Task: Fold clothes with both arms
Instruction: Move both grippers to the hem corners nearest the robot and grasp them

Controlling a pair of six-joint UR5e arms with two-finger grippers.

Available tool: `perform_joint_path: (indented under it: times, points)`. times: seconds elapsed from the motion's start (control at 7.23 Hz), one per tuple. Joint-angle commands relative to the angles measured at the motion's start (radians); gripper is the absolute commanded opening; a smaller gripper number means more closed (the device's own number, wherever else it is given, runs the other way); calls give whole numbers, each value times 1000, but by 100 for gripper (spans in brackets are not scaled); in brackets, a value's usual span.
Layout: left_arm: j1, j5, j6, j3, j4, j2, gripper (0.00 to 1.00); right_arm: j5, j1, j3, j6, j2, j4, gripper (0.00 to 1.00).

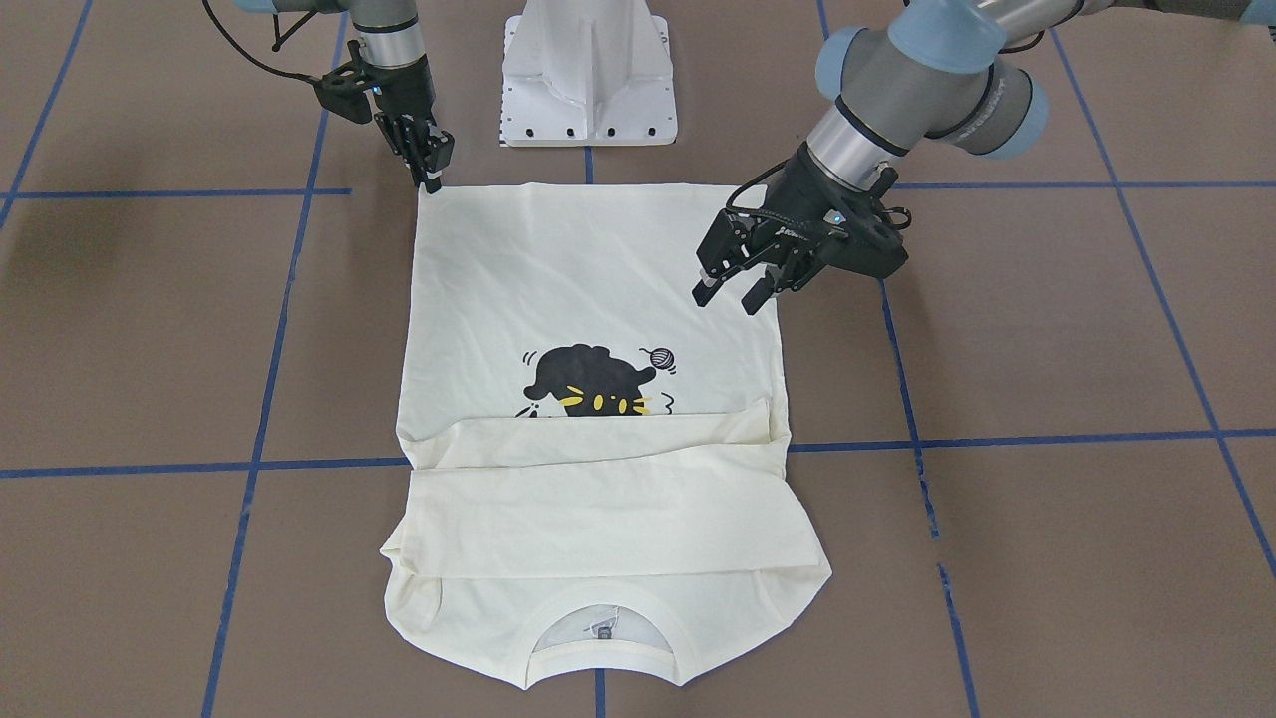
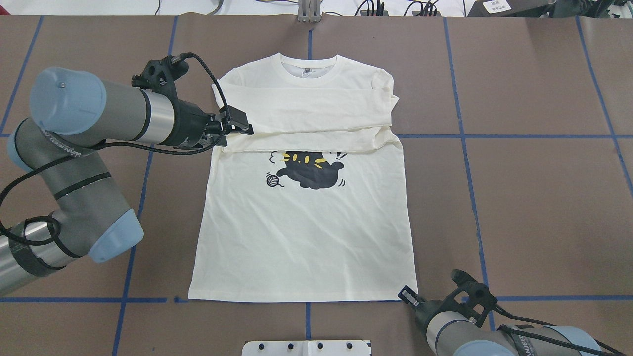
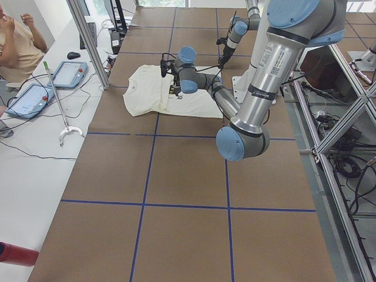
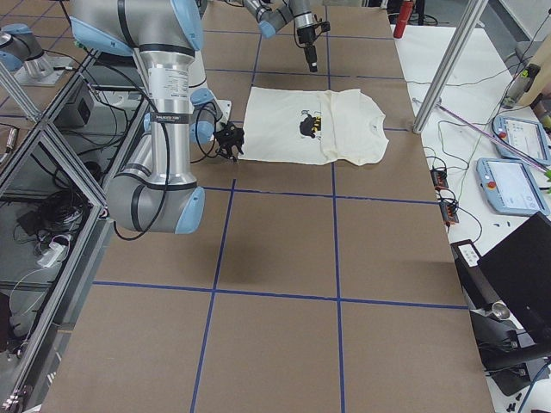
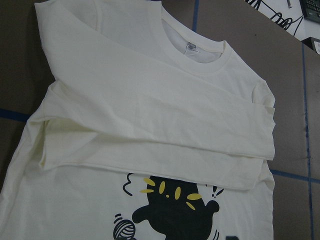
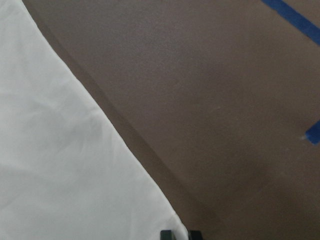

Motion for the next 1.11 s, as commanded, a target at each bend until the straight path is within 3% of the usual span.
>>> perform_joint_path:
  times: [0.0,0.28,0.41,0.69,0.97]
  points:
    - [-3,-2,0,-1,0,0,73,2,4,18,-3,0,0,0]
    - [0,16,-70,-36,6,27,73,5,23,48,-13,-3,0,0]
    - [67,67,-145,-123,41,104,73,11,24,61,-13,-3,0,0]
    - [272,296,-155,-300,222,271,73,14,27,65,-15,-14,0,0]
    - [417,379,-262,-299,233,391,69,14,27,64,-15,-15,0,0]
